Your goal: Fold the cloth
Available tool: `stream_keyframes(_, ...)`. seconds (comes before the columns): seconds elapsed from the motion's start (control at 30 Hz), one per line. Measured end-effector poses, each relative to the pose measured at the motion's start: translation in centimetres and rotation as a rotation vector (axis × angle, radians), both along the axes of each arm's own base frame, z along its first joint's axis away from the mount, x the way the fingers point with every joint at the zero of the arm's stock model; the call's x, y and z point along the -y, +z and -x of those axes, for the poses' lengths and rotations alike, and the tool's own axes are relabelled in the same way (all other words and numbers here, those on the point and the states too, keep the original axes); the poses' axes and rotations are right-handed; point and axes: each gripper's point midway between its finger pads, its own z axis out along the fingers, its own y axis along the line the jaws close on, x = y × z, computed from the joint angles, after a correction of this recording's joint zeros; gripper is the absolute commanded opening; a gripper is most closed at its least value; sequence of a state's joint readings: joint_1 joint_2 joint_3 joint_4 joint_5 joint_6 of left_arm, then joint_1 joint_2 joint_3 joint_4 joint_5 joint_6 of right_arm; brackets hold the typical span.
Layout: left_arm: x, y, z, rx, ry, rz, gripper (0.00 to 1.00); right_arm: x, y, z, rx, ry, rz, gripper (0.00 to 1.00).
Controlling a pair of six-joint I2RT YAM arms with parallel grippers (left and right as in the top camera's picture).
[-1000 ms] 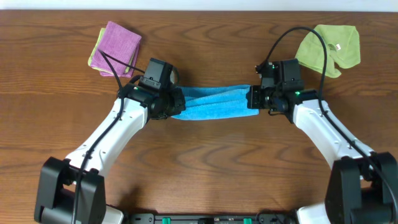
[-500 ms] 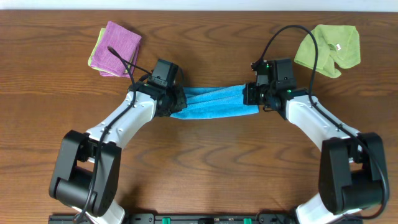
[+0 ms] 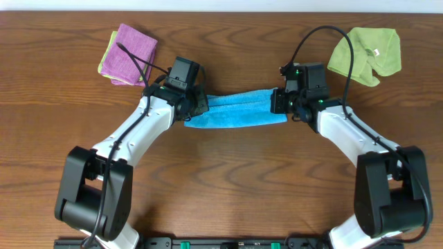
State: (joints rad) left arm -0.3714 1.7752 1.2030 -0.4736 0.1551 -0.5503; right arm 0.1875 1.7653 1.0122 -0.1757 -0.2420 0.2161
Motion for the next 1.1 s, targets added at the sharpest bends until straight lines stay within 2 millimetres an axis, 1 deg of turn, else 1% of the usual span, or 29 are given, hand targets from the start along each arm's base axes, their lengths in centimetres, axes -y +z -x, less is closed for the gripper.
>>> stream_keyframes(0.13,-0.3,-0.3,-0.2,0.002,0.007,-0.018,0.06,-0.2,0.4,-0.5,0.026,0.003,-0.006,0.01)
stream_keyframes(0.2,-0.3,-0.8,-0.2,-0.003,0.009,-0.03,0.06,-0.3,0.3,-0.6,0.031,0.003,-0.006,0.01)
stream_keyframes(0.3,-0.4,-1.9,-0.3,-0.02,0.01,-0.043,0.06,-0.3,-0.7,-0.6,0.012,0.004,-0.002,0.01)
stream_keyframes(0.43,-0.5,-3.6,-0.2,-0.052,0.012,-0.064,0.06,-0.2,-2.8,-0.3,-0.035,0.004,0.007,0.03)
stream_keyframes(0.47,-0.6,-4.0,-0.2,-0.058,0.012,-0.071,0.1,-0.2,-3.0,-0.2,-0.04,0.004,0.008,0.07)
stream_keyframes(0.5,-0.6,-4.2,-0.2,-0.059,0.013,-0.077,0.16,-0.2,-3.0,-0.3,-0.037,0.002,0.009,0.11)
stream_keyframes(0.53,-1.0,-4.3,-0.2,-0.058,0.013,-0.1,0.27,0.2,-3.0,-0.6,-0.026,-0.013,0.028,0.14)
stream_keyframes(0.57,-1.7,-4.5,-0.1,-0.062,0.023,-0.133,0.37,1.0,-3.1,-1.0,-0.013,-0.042,0.061,0.19)
stream_keyframes(0.6,-2.6,-4.5,-0.2,-0.06,0.04,-0.162,0.45,2.1,-3.1,-1.3,-0.004,-0.072,0.092,0.27)
stream_keyframes(0.63,-3.3,-4.5,-0.5,-0.052,0.052,-0.185,0.51,2.9,-3.2,-1.5,-0.001,-0.097,0.114,0.32)
stream_keyframes(0.67,-3.9,-4.5,-0.6,-0.05,0.069,-0.202,0.57,3.5,-3.2,-1.7,0.001,-0.116,0.132,0.36)
stream_keyframes(0.7,-4.3,-4.6,-0.6,-0.051,0.07,-0.217,0.62,4.0,-3.2,-1.7,0.003,-0.128,0.146,0.37)
stream_keyframes(0.77,-4.8,-4.6,-0.4,-0.059,0.074,-0.243,0.74,4.3,-3.3,-1.7,0.001,-0.138,0.163,0.4)
stream_keyframes(0.8,-5.0,-4.7,-0.3,-0.062,0.072,-0.251,0.78,4.4,-3.4,-1.6,-0.004,-0.141,0.168,0.42)
stream_keyframes(0.87,-5.1,-4.8,0.0,-0.071,0.07,-0.263,0.83,4.6,-3.4,-1.4,-0.013,-0.145,0.175,0.44)
stream_keyframes(0.97,-5.4,-4.9,0.5,-0.09,0.073,-0.278,0.84,4.8,-2.9,-1.1,-0.016,-0.149,0.183,0.47)
stream_keyframes(1.1,-5.7,-4.6,1.1,-0.109,0.07,-0.291,0.87,4.9,-1.2,-0.6,-0.006,-0.153,0.18,0.57)
